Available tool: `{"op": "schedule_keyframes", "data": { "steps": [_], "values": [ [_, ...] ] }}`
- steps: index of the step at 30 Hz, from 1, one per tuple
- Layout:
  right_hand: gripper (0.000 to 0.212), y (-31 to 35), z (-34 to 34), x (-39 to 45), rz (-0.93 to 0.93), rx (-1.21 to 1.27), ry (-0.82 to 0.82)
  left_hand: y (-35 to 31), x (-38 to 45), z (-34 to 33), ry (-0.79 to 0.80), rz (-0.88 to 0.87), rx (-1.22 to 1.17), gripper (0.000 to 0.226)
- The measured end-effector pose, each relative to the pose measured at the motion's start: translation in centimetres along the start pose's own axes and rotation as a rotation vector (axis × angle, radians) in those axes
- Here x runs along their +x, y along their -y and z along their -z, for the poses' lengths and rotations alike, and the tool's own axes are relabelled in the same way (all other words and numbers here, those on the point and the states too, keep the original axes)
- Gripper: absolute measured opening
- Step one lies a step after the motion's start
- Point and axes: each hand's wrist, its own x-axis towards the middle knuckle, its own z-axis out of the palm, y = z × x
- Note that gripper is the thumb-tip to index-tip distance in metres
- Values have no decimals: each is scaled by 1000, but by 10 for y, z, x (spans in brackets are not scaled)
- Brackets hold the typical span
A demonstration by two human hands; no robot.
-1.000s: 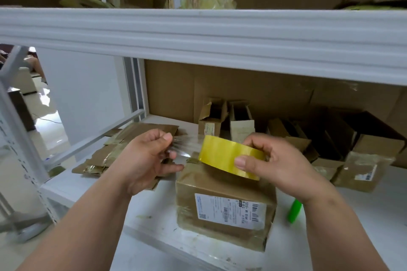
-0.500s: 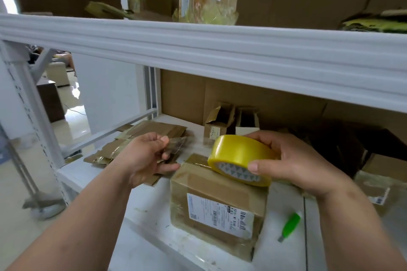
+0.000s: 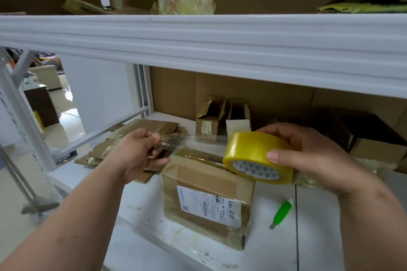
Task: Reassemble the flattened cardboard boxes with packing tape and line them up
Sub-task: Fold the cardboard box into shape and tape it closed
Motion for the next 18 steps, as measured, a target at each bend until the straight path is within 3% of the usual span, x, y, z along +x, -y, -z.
{"op": "schedule_keyframes", "data": {
  "steps": [3,7,11,15,18],
  "values": [
    [60,-4,4,-5,-10,69,-25,3,1,-1,-13,-3,-3,14],
    [44,-6,6,-11,-79,-80,-70,4,0,-3,-33,-15,-3,17],
    [51,-5,7,-17,-132,-167,-22,4,1,-4,-43,-18,41,17],
    [17,-14,12,-20,-213,-234,-142,8,2,-1,-38,-6,35,17],
    [18,-18,6,-20,-254,-243,-128,9,3,-1,-52,-6,19,18]
  ]
}}
